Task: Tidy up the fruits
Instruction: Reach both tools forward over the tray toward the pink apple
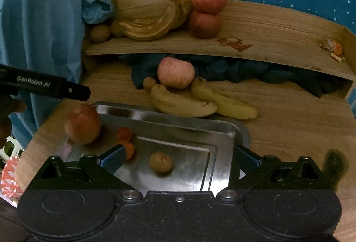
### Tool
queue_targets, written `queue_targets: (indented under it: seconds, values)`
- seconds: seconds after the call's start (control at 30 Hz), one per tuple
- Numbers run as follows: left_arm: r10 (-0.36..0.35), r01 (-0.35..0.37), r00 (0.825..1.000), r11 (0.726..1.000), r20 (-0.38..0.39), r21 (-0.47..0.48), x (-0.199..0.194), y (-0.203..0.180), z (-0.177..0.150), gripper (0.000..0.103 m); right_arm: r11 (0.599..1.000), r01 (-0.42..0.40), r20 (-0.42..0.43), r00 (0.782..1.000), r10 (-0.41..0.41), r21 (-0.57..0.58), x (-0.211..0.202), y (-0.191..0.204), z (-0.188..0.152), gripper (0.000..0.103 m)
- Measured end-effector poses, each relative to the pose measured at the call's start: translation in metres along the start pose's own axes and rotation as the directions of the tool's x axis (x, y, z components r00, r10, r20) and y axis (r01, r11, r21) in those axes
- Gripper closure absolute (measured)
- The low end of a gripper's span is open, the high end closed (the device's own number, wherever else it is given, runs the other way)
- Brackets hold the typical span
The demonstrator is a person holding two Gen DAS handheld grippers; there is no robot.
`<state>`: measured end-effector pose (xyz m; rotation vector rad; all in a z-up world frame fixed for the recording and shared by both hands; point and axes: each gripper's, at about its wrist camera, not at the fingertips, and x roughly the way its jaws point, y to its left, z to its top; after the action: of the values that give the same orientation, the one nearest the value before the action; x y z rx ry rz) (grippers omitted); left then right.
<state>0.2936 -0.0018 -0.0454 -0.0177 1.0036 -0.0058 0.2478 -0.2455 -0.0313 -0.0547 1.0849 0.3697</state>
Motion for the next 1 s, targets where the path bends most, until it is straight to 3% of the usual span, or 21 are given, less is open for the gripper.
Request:
queue_targets:
  seconds: [0.23, 0.4, 0.77, 0.93, 0.97, 1.0]
  values:
    - [0.001, -0.001, 0.998, 1.000, -0.057, 0.001, 0.045, 0.010, 0.035, 0.000, 0.994, 0.052, -0.018, 0.999, -0.051, 0.095, 0.027, -0.017, 0.033, 0.001]
    - [-0.064, 0.060, 0.992, 0.997, -0.108, -0.043, 0.076, 0.016, 0.057, 0.000, 0.973, 0.044, -0.034, 0.999, -0.037, 0.228, 0.051, -0.040, 0.065, 0.001]
    - [-0.264, 0.230, 0.942, 0.958, -0.207, -0.174, 0.124, 0.018, 0.077, 0.001, 0.984, -0.006, -0.049, 0.999, 0.015, 0.181, 0.085, -0.043, 0.101, 0.001]
    - [-0.310, 0.276, 0.924, 0.946, -0.223, -0.170, 0.134, 0.010, 0.078, 0.010, 0.994, -0.006, -0.072, 0.997, 0.014, 0.112, 0.088, -0.042, 0.098, 0.005]
    - [-0.315, 0.279, 0.922, 0.944, -0.228, -0.174, 0.135, 0.009, 0.078, 0.012, 0.995, -0.005, -0.077, 0.997, 0.013, 0.096, 0.089, -0.041, 0.098, 0.006]
    - [-0.320, 0.284, 0.919, 0.942, -0.230, -0.178, 0.137, 0.008, 0.078, 0.014, 0.996, 0.062, -0.016, 0.998, -0.061, 0.066, 0.089, -0.041, 0.097, 0.006]
